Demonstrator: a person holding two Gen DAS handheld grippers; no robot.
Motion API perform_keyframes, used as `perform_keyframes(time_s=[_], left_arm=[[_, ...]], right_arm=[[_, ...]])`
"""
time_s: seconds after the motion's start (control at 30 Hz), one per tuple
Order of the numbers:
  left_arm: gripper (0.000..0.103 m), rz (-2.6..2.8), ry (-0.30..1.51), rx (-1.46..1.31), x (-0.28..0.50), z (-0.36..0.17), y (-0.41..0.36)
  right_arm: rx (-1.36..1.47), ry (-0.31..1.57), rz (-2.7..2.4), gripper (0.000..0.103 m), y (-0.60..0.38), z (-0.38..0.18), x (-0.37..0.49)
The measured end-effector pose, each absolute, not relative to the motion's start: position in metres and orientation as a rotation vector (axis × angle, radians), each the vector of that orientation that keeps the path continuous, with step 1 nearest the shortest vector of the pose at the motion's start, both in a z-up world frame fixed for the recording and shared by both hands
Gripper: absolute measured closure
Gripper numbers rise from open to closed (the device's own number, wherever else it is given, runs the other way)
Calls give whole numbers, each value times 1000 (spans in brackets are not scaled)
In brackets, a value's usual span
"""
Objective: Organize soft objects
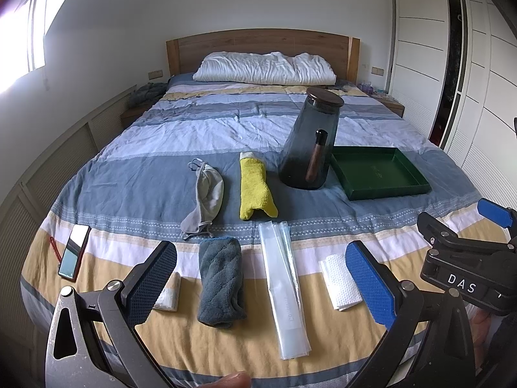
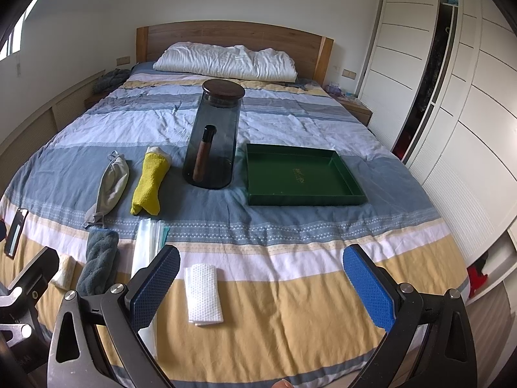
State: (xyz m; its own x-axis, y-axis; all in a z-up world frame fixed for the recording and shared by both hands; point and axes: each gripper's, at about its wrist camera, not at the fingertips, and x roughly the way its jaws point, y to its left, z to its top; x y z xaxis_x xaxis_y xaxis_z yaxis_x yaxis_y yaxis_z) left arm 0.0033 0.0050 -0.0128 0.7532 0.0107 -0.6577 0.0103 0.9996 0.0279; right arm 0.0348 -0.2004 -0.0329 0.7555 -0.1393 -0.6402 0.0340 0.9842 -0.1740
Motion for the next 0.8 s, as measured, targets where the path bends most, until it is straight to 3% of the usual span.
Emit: perform_keyframes(time_s=[0.8], left_arm=[[1, -1, 718, 29, 4, -13, 6]], right_arm=[[-159, 709, -98, 0, -200, -32, 36]])
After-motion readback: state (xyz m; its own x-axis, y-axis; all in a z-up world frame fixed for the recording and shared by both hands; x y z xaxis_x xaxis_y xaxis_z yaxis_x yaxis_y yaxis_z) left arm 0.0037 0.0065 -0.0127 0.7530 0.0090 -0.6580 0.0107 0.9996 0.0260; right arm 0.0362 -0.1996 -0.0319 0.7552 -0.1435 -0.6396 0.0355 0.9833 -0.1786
